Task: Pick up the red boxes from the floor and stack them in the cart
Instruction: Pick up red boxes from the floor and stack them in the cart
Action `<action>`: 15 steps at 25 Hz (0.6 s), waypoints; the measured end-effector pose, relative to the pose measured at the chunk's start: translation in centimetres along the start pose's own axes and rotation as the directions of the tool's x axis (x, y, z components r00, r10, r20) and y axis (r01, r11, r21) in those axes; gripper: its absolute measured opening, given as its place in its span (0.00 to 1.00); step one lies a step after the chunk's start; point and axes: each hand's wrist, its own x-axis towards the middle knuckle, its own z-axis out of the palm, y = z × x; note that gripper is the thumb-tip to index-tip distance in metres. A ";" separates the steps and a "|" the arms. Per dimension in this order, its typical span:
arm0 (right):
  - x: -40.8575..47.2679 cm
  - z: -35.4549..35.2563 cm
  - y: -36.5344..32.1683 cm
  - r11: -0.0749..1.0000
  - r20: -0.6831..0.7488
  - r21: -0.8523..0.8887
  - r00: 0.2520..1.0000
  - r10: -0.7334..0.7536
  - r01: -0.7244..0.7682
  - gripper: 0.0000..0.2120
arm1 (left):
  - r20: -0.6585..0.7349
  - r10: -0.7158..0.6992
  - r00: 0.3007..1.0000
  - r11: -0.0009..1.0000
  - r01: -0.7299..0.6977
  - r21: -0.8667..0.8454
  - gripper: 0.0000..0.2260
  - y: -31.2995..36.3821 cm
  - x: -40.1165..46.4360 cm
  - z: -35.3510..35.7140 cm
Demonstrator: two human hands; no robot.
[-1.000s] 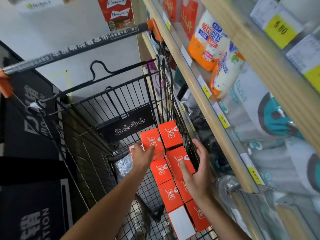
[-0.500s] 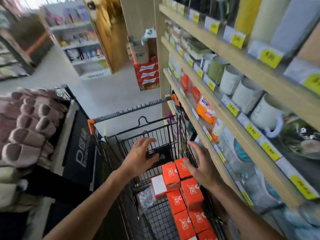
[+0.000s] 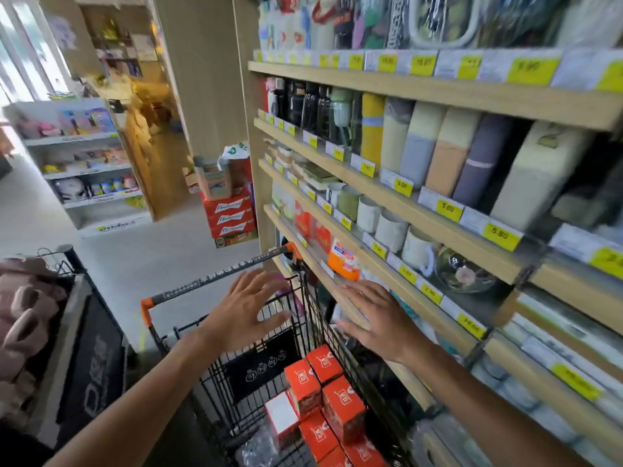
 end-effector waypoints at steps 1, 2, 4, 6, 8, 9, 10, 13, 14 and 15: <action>-0.9 -0.8 -0.7 0.999 0.000 -0.028 0.999 0.040 -0.040 0.35 | 0.000 0.037 0.999 0.999 -0.037 -0.003 0.32 0.1 -0.2 -0.5; -2.0 -1.6 -1.5 0.995 0.002 -0.052 0.997 0.083 -0.083 0.36 | 0.012 0.073 0.997 0.997 -0.072 -0.012 0.34 0.3 -0.3 -0.9; -4.3 -2.8 -2.9 0.981 0.008 -0.105 0.987 0.162 -0.161 0.38 | 0.031 0.124 0.992 0.992 -0.123 -0.040 0.34 0.9 -0.5 -1.1; -7.4 -4.1 -4.4 0.954 -0.005 -0.193 0.972 0.234 -0.231 0.41 | 0.035 0.196 0.980 0.979 -0.193 -0.072 0.35 2.2 -0.4 -0.8; -11.8 -5.6 -5.7 0.913 -0.036 -0.241 0.943 0.332 -0.331 0.44 | 0.061 0.297 0.953 0.951 -0.289 -0.114 0.37 4.6 -0.1 0.4; -14.2 -6.4 -6.0 0.887 -0.047 -0.247 0.919 0.390 -0.389 0.45 | 0.086 0.354 0.931 0.929 -0.340 -0.143 0.39 6.2 0.1 1.1; -16.9 -7.3 -6.4 0.860 -0.052 -0.253 0.894 0.445 -0.443 0.44 | 0.103 0.416 0.904 0.902 -0.396 -0.171 0.41 8.3 0.2 1.6; -23.8 -9.6 -7.4 0.777 -0.101 -0.275 0.821 0.563 -0.566 0.43 | 0.112 0.543 0.832 0.829 -0.511 -0.225 0.43 14.9 0.1 2.0; -26.2 -10.3 -7.8 0.743 -0.128 -0.270 0.788 0.602 -0.612 0.45 | 0.112 0.589 0.800 0.797 -0.553 -0.241 0.44 17.2 0.0 1.8; -28.6 -10.9 -8.4 0.710 -0.156 -0.263 0.755 0.637 -0.653 0.45 | 0.121 0.627 0.769 0.768 -0.586 -0.259 0.45 19.5 -0.2 1.6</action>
